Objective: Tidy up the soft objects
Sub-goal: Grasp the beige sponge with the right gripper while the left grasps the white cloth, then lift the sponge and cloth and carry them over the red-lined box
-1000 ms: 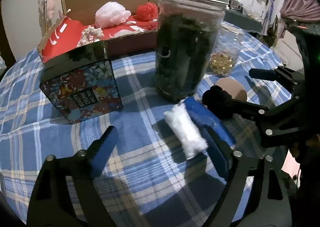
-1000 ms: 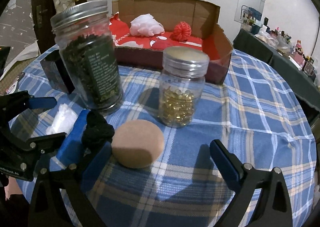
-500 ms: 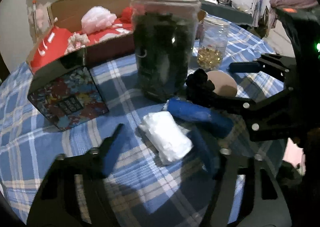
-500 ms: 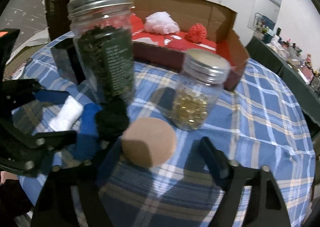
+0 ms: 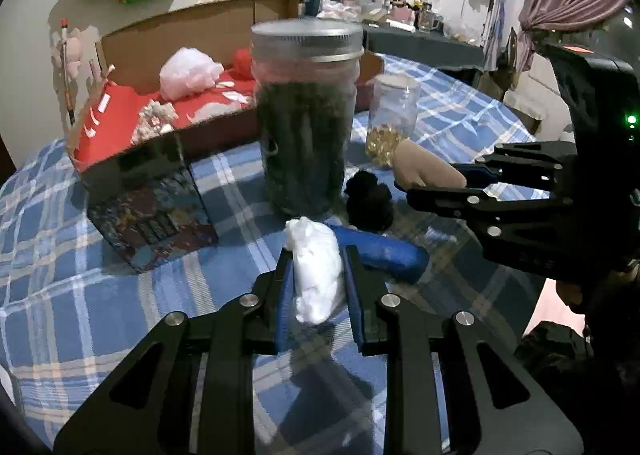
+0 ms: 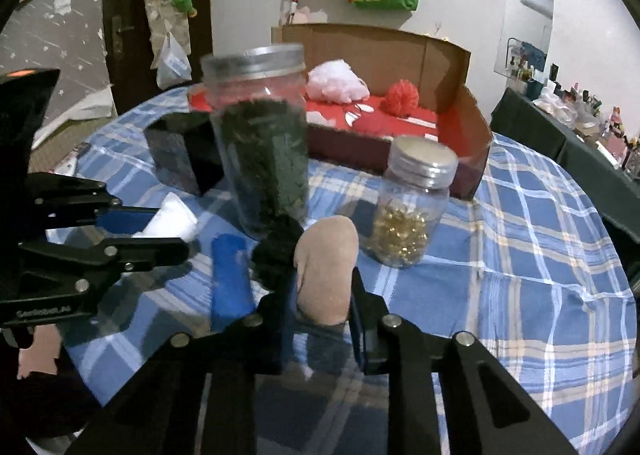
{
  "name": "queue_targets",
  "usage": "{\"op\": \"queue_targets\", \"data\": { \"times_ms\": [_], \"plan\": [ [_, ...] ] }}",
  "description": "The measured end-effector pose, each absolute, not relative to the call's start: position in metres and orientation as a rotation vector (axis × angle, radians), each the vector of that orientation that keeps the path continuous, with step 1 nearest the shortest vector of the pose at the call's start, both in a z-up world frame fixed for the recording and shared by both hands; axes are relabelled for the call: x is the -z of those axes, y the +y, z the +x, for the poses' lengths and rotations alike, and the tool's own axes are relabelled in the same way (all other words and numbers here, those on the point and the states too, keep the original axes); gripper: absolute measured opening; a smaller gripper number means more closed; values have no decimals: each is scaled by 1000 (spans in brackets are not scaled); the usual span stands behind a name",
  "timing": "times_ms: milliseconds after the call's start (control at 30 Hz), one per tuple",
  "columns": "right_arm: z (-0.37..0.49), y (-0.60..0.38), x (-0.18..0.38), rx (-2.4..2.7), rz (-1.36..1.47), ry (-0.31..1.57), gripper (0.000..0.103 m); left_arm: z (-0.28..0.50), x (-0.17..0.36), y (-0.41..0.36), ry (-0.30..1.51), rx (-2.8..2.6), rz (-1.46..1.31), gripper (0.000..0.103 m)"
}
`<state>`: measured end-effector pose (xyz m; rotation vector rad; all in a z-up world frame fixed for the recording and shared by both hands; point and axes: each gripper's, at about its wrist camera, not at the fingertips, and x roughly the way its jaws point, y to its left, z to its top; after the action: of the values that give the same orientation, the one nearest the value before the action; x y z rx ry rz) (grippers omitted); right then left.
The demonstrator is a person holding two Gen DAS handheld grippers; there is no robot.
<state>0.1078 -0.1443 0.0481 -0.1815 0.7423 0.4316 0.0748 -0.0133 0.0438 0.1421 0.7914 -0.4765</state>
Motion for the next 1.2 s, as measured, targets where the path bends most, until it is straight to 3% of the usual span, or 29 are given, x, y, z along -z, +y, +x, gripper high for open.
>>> {"op": "queue_targets", "data": {
  "times_ms": [800, 1200],
  "plan": [
    [130, -158, -121, -379, -166, 611, 25, 109, -110, 41, 677, 380, 93, 22],
    [202, -160, -128, -420, -194, 699, 25, 162, -118, 44, 734, 433, 93, 22]
  ]
}}
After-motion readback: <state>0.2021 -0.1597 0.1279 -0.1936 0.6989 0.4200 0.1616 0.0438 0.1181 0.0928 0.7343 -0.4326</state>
